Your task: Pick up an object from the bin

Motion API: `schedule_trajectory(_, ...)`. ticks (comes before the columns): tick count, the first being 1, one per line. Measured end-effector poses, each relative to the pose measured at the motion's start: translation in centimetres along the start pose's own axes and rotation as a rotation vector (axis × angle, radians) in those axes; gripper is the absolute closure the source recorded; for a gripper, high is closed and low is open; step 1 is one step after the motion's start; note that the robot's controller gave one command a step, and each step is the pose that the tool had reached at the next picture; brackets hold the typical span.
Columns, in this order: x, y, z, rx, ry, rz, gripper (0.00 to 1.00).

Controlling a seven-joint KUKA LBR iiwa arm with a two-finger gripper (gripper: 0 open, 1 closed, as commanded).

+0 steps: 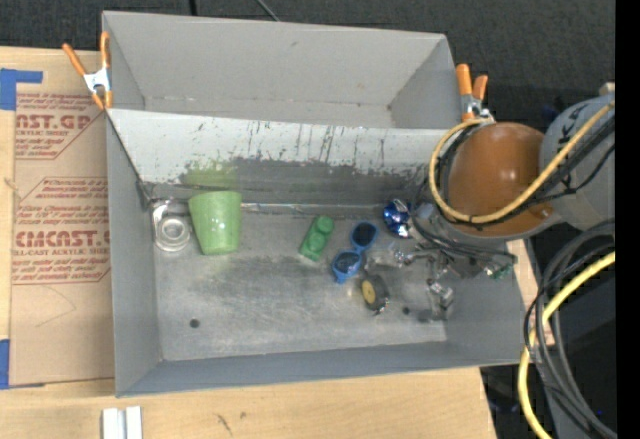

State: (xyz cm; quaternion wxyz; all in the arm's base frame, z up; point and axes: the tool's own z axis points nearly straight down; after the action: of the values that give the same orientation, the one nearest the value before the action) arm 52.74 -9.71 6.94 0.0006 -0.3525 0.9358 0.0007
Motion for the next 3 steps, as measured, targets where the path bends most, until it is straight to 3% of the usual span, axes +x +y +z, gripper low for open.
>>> schedule_trajectory(1, -5.6, 3.8, 0.0, -0.001, -0.003, 0.013, 0.00)
schedule_trajectory(2, -5.3, 3.5, 0.0, 0.001, -0.001, 0.018, 1.00)
schedule_trajectory(3, -4.4, 4.8, -10.9, 0.006, -0.005, -0.013, 1.00)
